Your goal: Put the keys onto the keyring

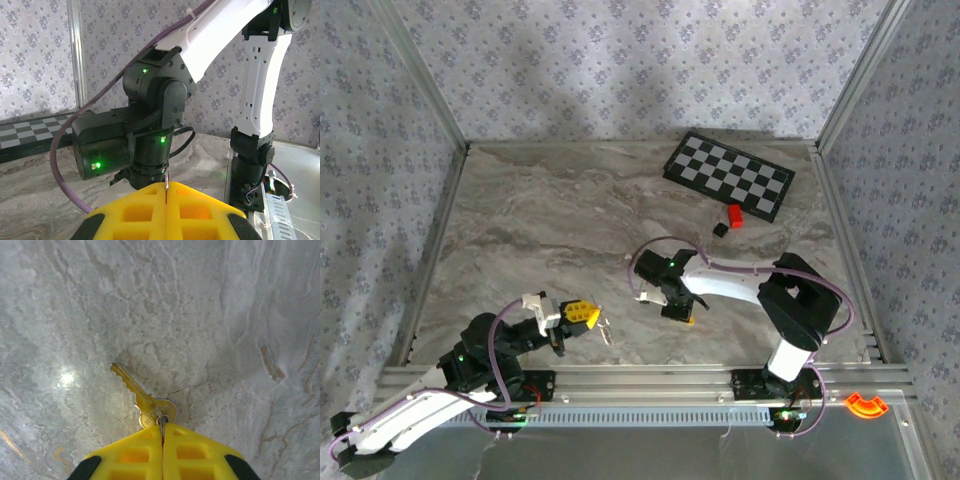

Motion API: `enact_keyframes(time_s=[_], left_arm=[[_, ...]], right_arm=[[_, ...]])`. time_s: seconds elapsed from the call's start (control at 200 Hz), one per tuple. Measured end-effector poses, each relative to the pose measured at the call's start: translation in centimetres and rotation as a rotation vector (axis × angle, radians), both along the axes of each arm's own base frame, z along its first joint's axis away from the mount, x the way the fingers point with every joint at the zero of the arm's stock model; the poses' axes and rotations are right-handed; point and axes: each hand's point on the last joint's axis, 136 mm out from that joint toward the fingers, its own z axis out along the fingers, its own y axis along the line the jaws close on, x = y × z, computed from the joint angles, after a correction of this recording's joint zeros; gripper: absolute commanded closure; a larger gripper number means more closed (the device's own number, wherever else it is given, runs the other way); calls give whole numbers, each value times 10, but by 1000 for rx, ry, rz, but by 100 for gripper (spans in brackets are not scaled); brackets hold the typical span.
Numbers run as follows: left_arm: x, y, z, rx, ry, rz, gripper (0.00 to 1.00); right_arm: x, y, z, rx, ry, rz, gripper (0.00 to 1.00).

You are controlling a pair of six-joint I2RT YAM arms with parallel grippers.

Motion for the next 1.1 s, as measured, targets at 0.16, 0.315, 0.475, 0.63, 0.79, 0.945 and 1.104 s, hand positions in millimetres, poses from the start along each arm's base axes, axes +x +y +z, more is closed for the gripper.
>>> enact_keyframes(time_s=[0.16, 0.315, 0.475, 0.63, 0.79, 0.945, 1.104], left_arm=[[0, 0, 0, 0, 0, 3, 100], [1, 0, 0, 0, 0, 3, 100], [1, 0, 0, 0, 0, 3, 100], [1, 0, 0, -1, 1, 3, 100], [1, 0, -1, -2, 4, 3, 100], [1, 0, -1, -3, 11, 2, 100], [1, 0, -1, -3, 11, 2, 100]], right_arm=[[3, 7, 4, 10, -4, -36, 100], [2, 15, 7, 36, 22, -130, 100], [0, 28, 13, 98, 57, -267, 100], [3, 36, 10, 172, 45, -411, 100], [-6, 33, 7, 273, -8, -531, 100], [-10, 37, 11, 400, -103, -590, 100], [-6, 41, 19, 503, -183, -612, 100]])
